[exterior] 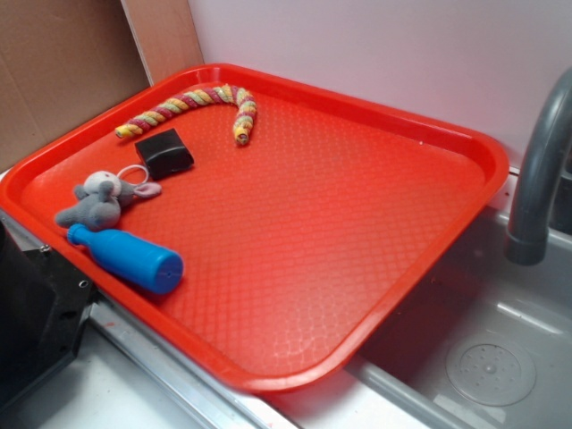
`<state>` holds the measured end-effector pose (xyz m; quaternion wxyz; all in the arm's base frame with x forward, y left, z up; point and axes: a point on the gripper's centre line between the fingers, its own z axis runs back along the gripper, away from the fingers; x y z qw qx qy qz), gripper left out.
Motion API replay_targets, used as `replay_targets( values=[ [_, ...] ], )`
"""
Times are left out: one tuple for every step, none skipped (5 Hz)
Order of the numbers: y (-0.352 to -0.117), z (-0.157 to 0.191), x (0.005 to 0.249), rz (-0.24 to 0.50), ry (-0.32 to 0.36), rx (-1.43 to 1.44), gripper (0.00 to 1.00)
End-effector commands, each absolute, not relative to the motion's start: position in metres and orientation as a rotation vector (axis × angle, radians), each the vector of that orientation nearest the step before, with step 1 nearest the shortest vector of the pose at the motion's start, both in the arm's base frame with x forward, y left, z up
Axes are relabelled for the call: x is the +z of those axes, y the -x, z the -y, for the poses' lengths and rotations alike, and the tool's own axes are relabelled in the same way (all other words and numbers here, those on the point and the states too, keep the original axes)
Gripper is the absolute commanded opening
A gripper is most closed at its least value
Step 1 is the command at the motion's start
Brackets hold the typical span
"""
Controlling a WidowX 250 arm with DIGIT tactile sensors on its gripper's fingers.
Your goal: Grab the multicolored rope.
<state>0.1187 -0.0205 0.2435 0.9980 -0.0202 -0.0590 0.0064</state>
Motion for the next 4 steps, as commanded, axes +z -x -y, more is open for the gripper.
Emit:
replay_targets(
  values=[
    [-0.119,0.020,0.244,0.118,0.040,0.013,1.00],
    [-0.169,-0.002,0.194,0.101,-0.011,0.214,1.00],
    [-0.215,-0.016,0.165,0.166,0.011,0.325,1.00],
    [-0.253,-0.040,0.131,0.260,0.009,0.573,1.00]
  ],
)
